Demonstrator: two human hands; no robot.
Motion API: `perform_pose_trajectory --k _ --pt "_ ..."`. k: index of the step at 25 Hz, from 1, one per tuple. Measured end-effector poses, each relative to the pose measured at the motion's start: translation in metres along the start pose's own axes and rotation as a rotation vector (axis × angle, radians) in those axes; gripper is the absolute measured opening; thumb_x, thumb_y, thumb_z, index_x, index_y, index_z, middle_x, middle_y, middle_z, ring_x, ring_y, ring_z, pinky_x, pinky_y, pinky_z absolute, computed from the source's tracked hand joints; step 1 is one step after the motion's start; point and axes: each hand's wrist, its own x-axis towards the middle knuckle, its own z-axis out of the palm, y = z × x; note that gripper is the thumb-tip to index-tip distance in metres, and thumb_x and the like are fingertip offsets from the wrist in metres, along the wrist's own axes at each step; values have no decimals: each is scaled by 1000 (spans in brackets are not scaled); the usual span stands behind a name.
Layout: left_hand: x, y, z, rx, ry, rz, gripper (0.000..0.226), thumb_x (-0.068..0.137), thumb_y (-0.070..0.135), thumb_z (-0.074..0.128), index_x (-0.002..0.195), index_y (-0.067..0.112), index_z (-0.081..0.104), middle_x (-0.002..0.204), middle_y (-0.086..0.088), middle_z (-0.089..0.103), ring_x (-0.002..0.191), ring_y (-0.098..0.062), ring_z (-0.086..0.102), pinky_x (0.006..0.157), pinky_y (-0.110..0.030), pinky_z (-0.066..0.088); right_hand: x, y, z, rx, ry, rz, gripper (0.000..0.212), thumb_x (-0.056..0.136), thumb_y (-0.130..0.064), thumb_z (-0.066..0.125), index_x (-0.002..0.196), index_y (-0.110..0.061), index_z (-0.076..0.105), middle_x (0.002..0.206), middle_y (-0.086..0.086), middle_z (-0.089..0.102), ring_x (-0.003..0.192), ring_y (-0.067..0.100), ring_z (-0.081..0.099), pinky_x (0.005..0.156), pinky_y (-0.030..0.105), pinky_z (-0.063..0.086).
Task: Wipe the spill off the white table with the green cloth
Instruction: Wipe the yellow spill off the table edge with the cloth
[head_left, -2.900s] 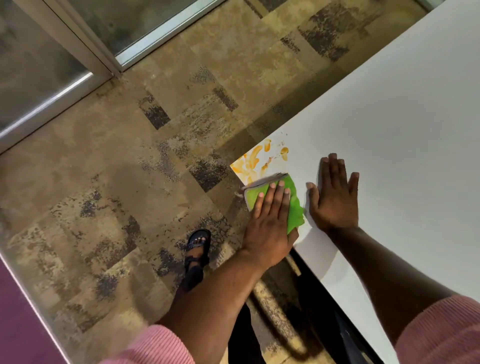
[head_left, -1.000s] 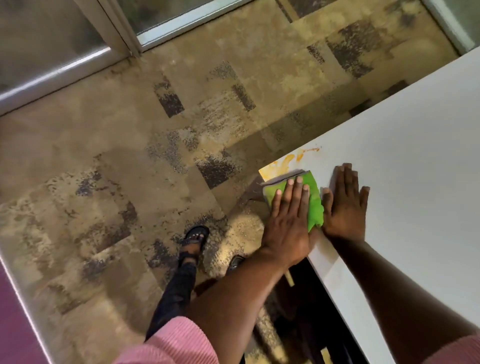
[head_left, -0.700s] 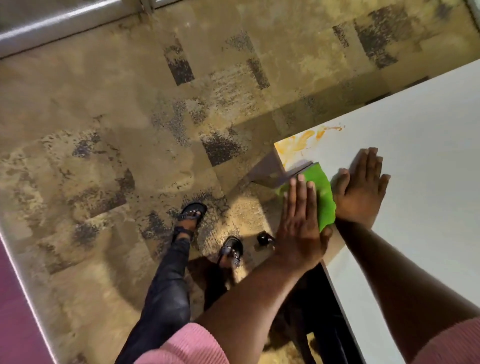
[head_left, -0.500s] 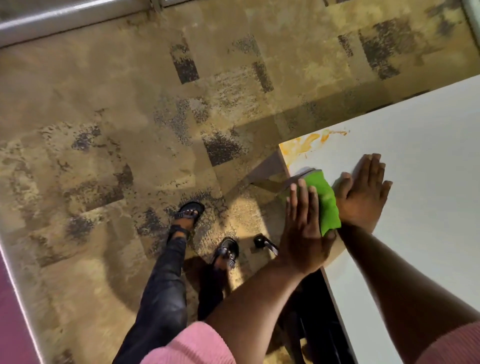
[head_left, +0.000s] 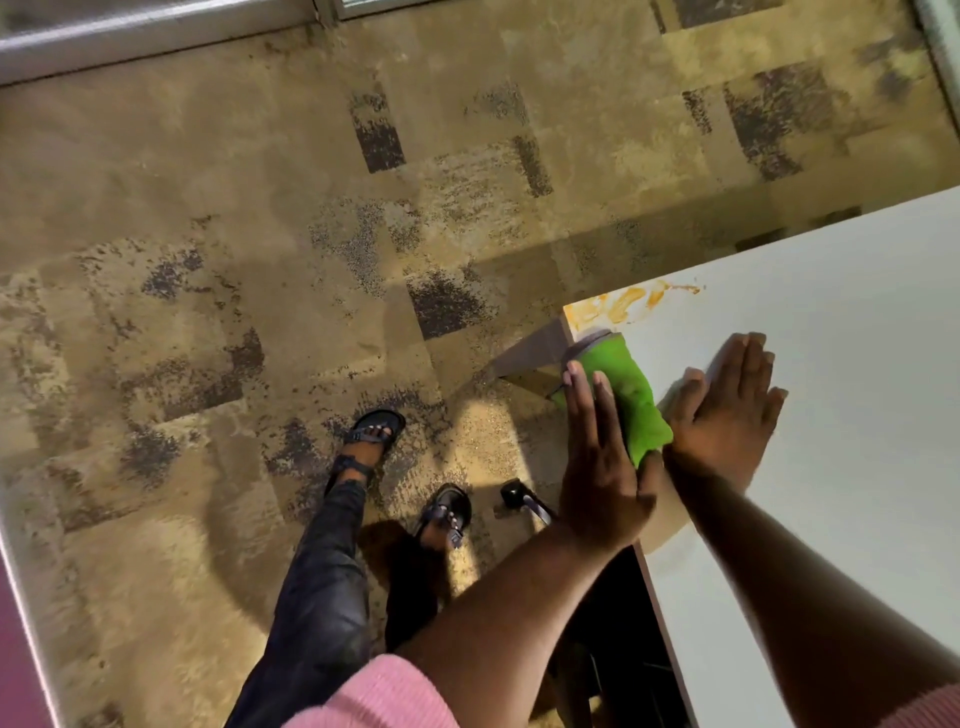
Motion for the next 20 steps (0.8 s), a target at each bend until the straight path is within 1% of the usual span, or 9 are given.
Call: perform_pose_trajectory --k 4,5,7,9,11,12,15,17,20 --pt "29 0 -7 24 21 -11 86 98 26 60 152 -20 12 163 -40 -3 156 -51 -2 120 -67 22 1 1 0 1 -8 -1 70 104 -40 21 164 -4 19 173 17 18 160 35 15 128 56 10" --pt "30 -1 -10 16 25 -12 90 96 30 64 152 -20 14 164 -39 -3 156 -50 -1 121 -66 22 1 1 0 -6 -18 0 71 104 -40 20 165 -5 19 173 16 16 161 34 14 128 56 9" --pt "26 4 -14 -62 45 -28 89 99 44 57 153 -17 22 166 -35 1 158 -45 3 124 -62 21 1 1 0 -10 -38 6 71 103 -41 20 165 -7 17 174 13 13 162 31 11 130 54 6" --pt "31 21 -15 -236 130 -218 83 101 58 47 153 -5 34 170 -22 12 160 -30 13 126 -50 25 1 -1 -2 6 -42 18 71 103 -40 21 166 -7 17 175 13 13 162 30 10 130 53 5" --pt "48 35 -11 -312 254 -475 73 102 53 49 155 5 34 171 -6 20 158 -14 20 124 -44 31 1 -3 -4 13 -31 28 71 102 -38 24 165 -6 18 174 14 14 162 30 11 130 54 6" --pt "57 39 -8 -276 265 -530 72 103 45 52 159 8 27 172 -3 17 158 -12 17 125 -44 29 0 -3 -4 9 -27 30 71 102 -37 25 165 -5 18 174 14 15 162 30 11 130 54 7" --pt "55 36 6 -89 224 -448 72 105 22 53 162 4 14 172 -11 1 161 -22 3 127 -46 23 1 -2 -2 -1 -25 17 71 102 -38 24 165 -6 18 174 14 15 162 31 12 130 55 7" --pt "34 31 11 -27 225 -385 67 105 17 54 160 3 20 171 -19 4 160 -28 7 121 -47 35 0 -3 -2 3 -15 21 70 103 -38 25 165 -6 20 174 14 16 161 32 14 129 55 8" --pt "20 25 11 -16 201 -319 63 106 18 53 160 4 24 171 -21 6 159 -29 13 112 -48 46 1 -4 -4 4 -18 23 69 104 -37 26 164 -4 21 173 16 17 161 33 15 129 56 10"
